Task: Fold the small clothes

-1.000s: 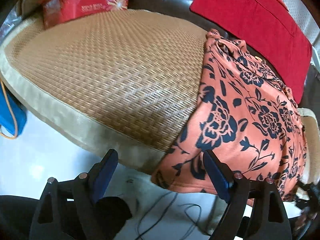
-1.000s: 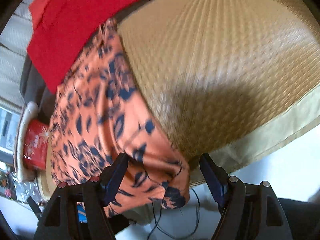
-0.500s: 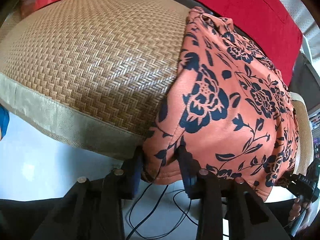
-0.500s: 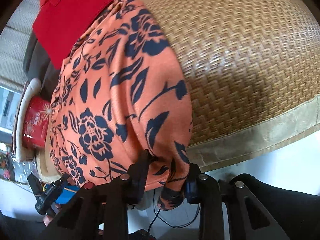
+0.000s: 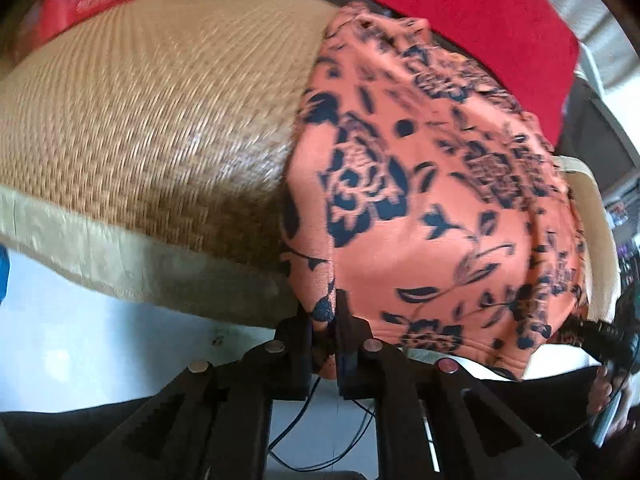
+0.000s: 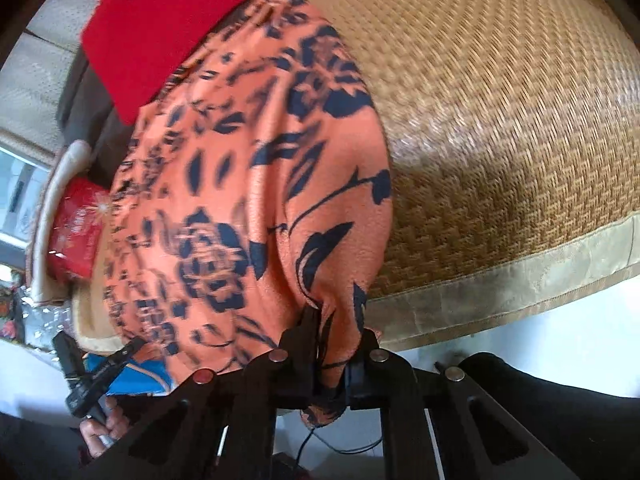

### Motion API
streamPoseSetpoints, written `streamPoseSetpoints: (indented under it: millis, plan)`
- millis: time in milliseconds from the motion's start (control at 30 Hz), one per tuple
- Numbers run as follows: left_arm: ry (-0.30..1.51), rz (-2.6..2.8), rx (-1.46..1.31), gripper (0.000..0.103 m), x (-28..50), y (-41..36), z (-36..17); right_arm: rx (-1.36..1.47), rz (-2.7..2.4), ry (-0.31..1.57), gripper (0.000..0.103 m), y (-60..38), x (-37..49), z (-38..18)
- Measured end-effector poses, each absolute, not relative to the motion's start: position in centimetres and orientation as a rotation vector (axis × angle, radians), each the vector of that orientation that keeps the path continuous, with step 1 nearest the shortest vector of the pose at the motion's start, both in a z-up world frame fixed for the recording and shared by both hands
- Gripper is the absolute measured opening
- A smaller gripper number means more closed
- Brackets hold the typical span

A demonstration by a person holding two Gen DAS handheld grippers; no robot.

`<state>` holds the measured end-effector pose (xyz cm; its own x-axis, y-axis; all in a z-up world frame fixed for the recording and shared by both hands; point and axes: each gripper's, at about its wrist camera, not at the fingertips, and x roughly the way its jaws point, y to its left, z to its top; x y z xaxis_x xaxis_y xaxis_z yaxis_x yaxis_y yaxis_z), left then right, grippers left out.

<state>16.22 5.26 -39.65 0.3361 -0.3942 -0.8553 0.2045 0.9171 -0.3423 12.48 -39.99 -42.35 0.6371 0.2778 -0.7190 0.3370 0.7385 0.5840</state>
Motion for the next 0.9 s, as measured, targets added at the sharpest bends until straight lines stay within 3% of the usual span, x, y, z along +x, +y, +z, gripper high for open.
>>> streamPoseSetpoints:
  millis: [367, 600, 767, 900]
  plan:
    - [0.985, -0.568, -0.423, 0.007, 23.3, 6.8, -28.2, 0.853, 0.194, 0.623, 0.01, -43.1, 12.9, -31.8]
    - [0.899, -0.56, -0.388, 0.007, 33.6, 4.4, -21.5, 0.882, 0.17, 0.445, 0.01, -48.9, 21.4, -23.3]
    - [0.941, -0.51, -0.392, 0.008, 44.4, 0.9, -23.1, 0.972, 0.13, 0.381, 0.01, -53.9, 30.9, -22.1]
    - [1.072, -0.432, -0.392, 0.009, 52.0, -1.7, -29.4, 1.095, 0.107, 0.415, 0.01, -56.7, 39.4, -25.9]
